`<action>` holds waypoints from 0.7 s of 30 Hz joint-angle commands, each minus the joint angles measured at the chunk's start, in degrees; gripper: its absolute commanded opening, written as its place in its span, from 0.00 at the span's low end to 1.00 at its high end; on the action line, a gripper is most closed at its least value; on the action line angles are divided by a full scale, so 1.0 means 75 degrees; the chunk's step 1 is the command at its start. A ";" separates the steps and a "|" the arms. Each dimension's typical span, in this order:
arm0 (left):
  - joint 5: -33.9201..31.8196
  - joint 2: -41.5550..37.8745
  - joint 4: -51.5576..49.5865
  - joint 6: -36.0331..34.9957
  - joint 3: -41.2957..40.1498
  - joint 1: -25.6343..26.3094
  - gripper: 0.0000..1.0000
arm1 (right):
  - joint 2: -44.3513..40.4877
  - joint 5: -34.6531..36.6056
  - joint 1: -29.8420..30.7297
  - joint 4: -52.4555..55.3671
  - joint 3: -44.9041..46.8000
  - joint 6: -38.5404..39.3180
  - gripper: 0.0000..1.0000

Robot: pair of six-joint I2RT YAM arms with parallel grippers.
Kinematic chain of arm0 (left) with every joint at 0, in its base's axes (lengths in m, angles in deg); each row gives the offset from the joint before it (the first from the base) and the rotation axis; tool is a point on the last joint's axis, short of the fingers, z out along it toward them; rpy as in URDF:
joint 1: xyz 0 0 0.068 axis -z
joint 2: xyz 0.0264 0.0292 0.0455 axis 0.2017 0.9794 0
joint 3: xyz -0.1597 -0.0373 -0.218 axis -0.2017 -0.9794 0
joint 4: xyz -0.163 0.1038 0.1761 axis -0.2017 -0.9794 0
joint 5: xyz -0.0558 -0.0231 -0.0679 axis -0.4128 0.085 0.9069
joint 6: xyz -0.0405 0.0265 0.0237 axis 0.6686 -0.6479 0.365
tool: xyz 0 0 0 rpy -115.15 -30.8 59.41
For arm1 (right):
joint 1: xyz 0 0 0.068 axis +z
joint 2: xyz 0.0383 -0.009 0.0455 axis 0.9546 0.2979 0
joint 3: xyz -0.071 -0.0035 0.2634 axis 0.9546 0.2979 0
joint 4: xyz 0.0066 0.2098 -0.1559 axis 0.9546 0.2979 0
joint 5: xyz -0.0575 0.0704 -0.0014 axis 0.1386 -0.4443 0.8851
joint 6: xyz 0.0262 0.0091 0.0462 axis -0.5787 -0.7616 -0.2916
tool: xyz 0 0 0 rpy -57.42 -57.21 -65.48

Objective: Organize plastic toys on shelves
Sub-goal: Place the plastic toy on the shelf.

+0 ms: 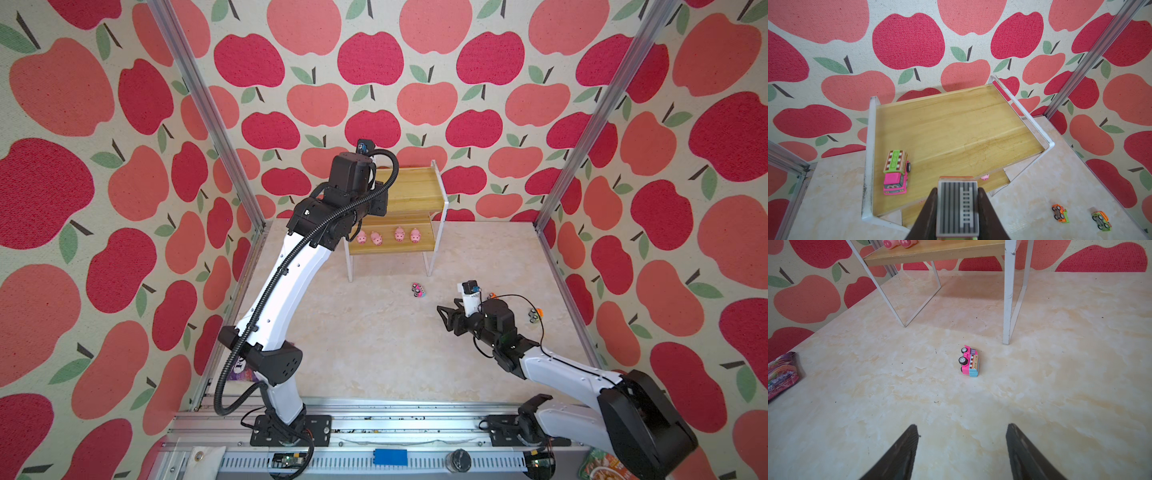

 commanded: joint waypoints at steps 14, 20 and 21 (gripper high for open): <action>0.0641 0.1728 -0.0967 0.0036 0.2266 -0.0770 0.29 | 0.0028 -0.0190 0.0283 0.0207 -0.0154 0.0323 0.70; 0.0644 0.1801 -0.0955 0.0007 0.2230 -0.0831 0.30 | 0.0116 -0.0217 0.0360 0.0280 -0.0233 0.0369 0.70; 0.0633 0.1818 -0.0942 0.0023 0.2229 -0.0831 0.30 | 0.0104 -0.0213 0.0364 0.0286 -0.0232 0.0364 0.70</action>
